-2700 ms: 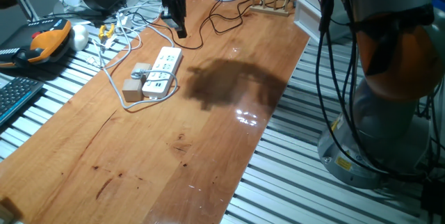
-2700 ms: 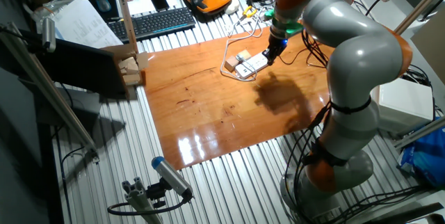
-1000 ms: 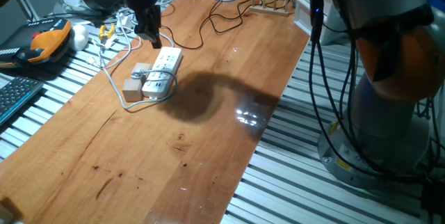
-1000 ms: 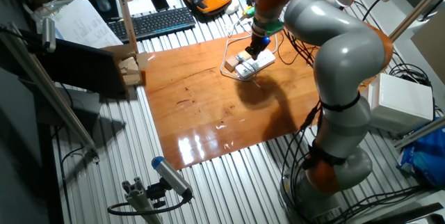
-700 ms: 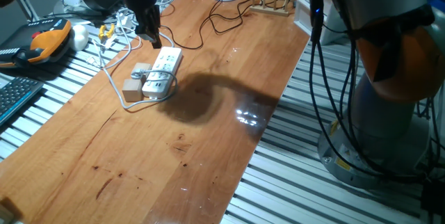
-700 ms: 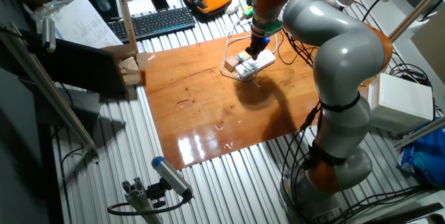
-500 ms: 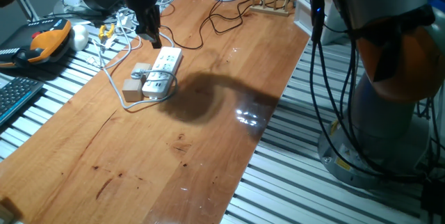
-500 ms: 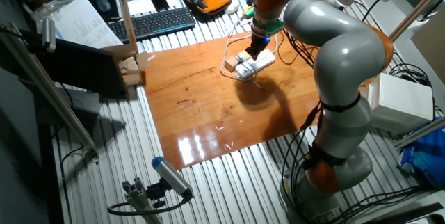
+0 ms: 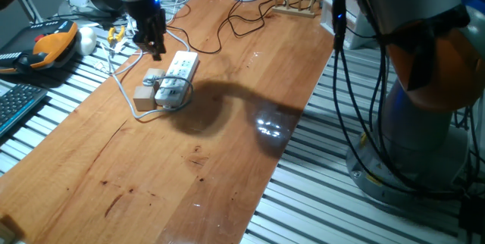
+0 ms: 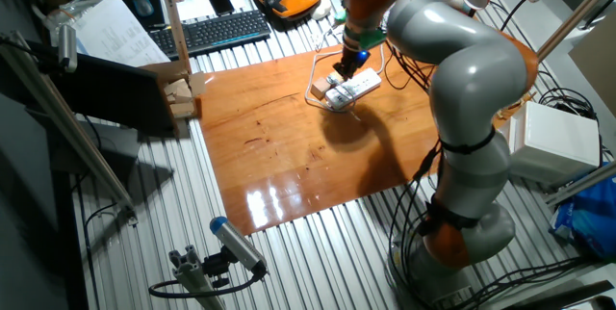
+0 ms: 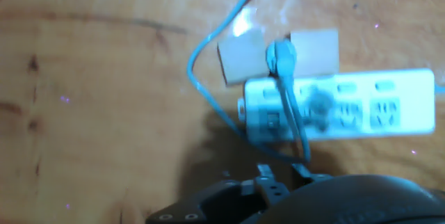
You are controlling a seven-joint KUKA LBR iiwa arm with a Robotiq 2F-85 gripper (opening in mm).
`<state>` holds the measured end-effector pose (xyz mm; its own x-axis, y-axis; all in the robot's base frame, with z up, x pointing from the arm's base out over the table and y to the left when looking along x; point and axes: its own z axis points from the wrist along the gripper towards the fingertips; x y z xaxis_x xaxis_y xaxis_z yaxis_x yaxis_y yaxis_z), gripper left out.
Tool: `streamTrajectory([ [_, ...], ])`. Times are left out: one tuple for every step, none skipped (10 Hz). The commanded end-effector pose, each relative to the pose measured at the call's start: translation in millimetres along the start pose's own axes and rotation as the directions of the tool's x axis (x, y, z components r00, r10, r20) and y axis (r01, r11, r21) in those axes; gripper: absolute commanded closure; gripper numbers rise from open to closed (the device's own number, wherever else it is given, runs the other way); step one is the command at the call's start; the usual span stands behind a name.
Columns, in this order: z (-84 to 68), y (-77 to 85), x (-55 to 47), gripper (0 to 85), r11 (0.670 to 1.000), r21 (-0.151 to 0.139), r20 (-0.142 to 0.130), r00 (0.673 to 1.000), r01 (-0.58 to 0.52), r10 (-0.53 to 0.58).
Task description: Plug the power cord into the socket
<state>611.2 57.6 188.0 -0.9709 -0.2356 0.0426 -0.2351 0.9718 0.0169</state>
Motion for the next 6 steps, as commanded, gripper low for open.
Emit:
streamTrajectory([
  [4.0, -1.3, -7.1, 34.0, 1.000, -0.005, 0.006, 1.000, 0.003, -0.003],
  [10.7, -6.3, -18.1, 34.0, 1.000, -0.030, 0.007, 1.000, -0.002, 0.002],
  [15.5, -9.2, -26.0, 34.0, 1.000, -0.020, 0.014, 1.000, 0.008, -0.008],
  [21.3, -9.5, -32.7, 34.0, 1.000, -0.001, 0.020, 1.000, 0.023, -0.023],
  [29.8, -9.5, -38.3, 34.0, 0.998, 0.019, 0.029, 0.997, 0.065, -0.065],
  [39.2, -11.2, -42.2, 34.0, 0.998, 0.000, 0.030, 0.997, 0.064, -0.064],
])
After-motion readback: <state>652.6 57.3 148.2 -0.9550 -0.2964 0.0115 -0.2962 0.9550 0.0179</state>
